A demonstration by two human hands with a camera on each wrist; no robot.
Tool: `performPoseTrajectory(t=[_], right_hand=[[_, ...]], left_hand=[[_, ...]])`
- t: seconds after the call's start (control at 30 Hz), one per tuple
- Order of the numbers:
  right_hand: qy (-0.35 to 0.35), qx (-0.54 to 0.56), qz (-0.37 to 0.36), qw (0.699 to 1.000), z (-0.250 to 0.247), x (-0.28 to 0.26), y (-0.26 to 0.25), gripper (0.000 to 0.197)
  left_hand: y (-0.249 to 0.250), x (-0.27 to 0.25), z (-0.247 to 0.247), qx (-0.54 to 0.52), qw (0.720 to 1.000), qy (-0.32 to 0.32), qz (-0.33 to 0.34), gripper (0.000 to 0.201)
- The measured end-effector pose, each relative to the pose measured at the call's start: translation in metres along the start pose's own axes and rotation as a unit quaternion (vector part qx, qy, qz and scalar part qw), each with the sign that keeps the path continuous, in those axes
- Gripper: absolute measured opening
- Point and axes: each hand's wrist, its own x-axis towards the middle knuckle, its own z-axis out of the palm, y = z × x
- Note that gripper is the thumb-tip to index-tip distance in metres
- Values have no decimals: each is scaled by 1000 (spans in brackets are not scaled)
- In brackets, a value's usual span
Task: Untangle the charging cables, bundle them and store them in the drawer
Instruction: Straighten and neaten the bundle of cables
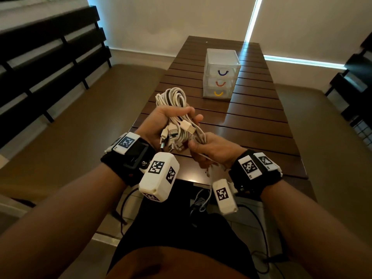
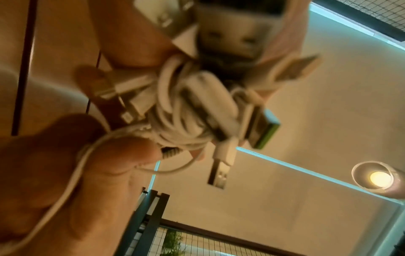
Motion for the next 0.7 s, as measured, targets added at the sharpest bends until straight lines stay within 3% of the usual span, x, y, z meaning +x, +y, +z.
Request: performPoseTrajectory(t=[0.1,0.2,0.33,0.4,0.57,0.63,0.7], right_hand=[[-52,95,-3,994,1,-1,15,43],[-10,163,-1,987,4,-3,16,74],[90,147,24,985,9,-2,5,68],[102,150,34,983,10,-1,1,65],[118,158,62,978,13,3,-2,62],[155,122,74,978,16,4,-1,61],[205,43,43,977,18,4,3,51]], left_hand=[[-4,1,6,-6,1000,4,-21,14],[-6,3,5,-37,999,8,-28,21],[-8,6,7,-84,996,37,-8,15],[-10,8,6,-92,994,47,15,10],[-14,13,1,-131,989,51,45,24],[-16,14,-1,-129,989,56,51,22],[-15,17,-4,-111,989,78,54,21]])
